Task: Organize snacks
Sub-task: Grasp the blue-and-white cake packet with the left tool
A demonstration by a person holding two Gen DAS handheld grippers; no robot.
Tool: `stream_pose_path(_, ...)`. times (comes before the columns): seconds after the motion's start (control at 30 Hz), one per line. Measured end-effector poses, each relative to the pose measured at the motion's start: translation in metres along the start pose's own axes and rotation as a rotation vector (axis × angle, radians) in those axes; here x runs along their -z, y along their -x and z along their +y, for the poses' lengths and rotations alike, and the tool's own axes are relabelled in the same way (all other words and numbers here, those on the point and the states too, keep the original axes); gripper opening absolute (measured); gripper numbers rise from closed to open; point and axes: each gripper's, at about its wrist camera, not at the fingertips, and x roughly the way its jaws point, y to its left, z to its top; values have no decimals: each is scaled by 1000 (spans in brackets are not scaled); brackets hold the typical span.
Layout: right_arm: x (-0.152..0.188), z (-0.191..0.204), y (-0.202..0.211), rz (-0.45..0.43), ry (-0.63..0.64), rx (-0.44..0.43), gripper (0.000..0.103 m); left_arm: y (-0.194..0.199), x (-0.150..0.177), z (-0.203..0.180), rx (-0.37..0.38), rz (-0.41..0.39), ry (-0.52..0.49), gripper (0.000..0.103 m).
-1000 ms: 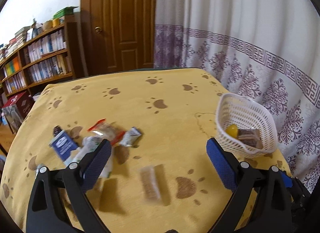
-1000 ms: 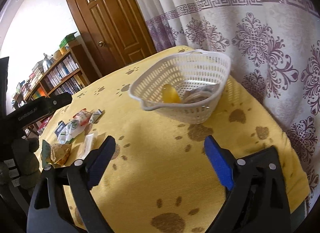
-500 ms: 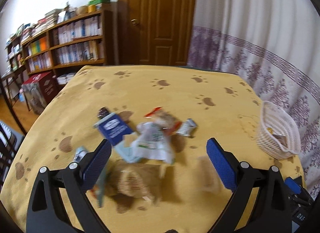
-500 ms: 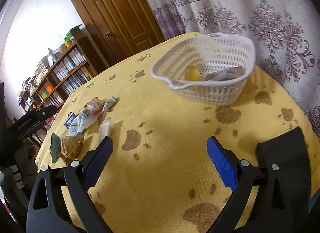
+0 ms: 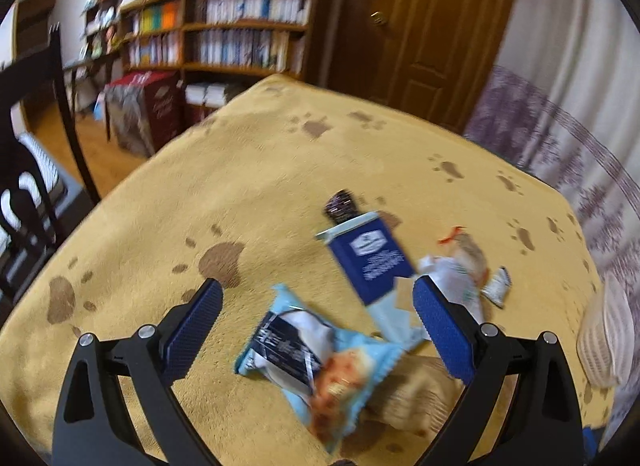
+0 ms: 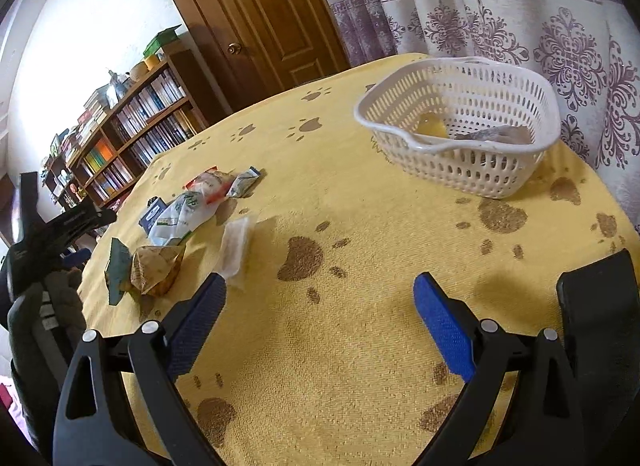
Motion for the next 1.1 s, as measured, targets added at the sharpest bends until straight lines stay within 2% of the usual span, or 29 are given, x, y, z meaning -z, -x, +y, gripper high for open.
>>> stream_pose_path(0.27,1,3,-4,9,10,0,96,-27,5,20,-40,75,78,95)
stream_pose_path(0.57,3,6,-6,17,15,-8,96,-31,20,29,-8,131,101,95)
stream_pose_path(1.1,8,9,0,14,23,-23,96,-6,57,39,10,143,-7,95)
